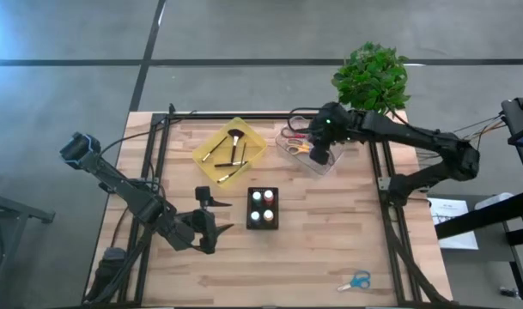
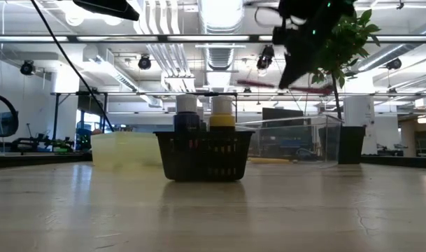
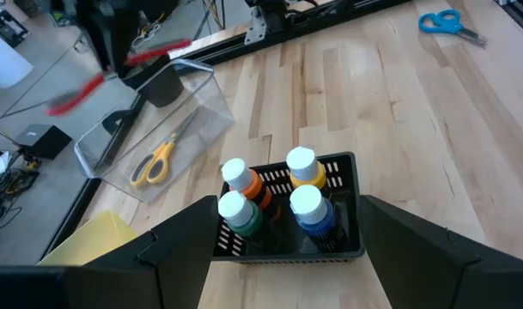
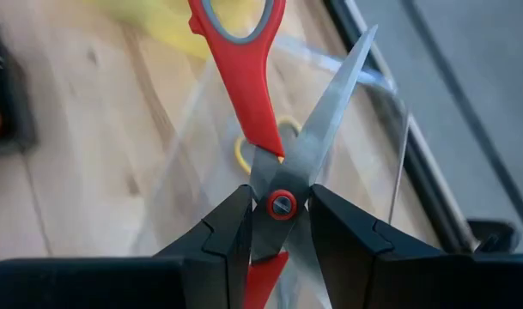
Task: Pick & Place Paint Supplies
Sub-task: Put the red scissors into the transparent bin
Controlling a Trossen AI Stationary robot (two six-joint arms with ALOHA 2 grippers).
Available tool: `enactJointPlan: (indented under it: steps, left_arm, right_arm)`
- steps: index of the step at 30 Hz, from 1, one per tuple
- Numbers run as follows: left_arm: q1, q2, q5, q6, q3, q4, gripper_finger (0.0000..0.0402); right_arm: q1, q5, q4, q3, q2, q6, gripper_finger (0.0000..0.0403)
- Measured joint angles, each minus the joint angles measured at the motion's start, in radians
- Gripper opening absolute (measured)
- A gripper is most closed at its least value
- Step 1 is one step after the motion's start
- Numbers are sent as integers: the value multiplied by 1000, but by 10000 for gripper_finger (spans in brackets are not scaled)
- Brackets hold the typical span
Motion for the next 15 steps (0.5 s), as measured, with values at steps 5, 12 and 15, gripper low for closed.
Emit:
enactJointPlan:
  steps: [5,12,15]
  left_arm:
    - [0,0,0,0,0,-14,287]
    - [0,0,0,-2,-8,-12,287]
    - [0,0,0,-4,-15,-14,287]
  right_arm:
    - [-33,-8,-3,-36,76,-13,107]
    - [-32,-9,-12,-44,158,4,107]
    - [-33,-2,-33,-35,171,15,107]
